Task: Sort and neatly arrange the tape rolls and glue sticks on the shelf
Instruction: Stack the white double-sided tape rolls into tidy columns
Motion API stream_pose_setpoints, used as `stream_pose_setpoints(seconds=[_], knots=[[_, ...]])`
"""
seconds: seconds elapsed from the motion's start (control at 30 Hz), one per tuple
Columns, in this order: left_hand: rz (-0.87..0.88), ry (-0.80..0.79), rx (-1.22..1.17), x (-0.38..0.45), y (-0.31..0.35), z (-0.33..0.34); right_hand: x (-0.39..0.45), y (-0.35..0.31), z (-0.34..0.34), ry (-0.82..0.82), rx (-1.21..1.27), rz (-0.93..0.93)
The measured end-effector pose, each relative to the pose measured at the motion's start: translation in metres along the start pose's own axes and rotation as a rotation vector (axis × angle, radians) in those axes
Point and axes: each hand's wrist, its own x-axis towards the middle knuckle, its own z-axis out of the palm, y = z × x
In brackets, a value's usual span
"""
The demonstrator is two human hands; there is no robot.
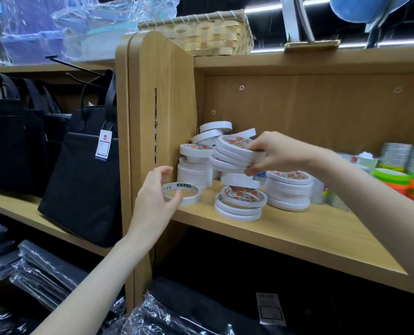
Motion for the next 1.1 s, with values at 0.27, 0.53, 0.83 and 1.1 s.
stream_pose_setpoints(seconds=[0.27, 0.53, 0.83, 1.1], knots=[[0.284, -0.339, 0.078, -0.001, 0.029, 0.033, -0.032, 0.03, 0.0, 0.075, 0.078, 0.137], [0.249, -0.527, 0.129, 0.027, 0.045, 0.055, -0.051, 0.055, -0.03, 0.17, -0.062, 0.262], [0.026, -0.515, 0.232, 0.046, 0.053, 0.09, -0.054, 0.062, -0.014, 0.018, -0.154, 0.372], [0.11, -0.373, 0.216, 0.031, 0.043, 0.055, -0.042, 0.037, 0.008, 0.166, -0.359, 0.18]])
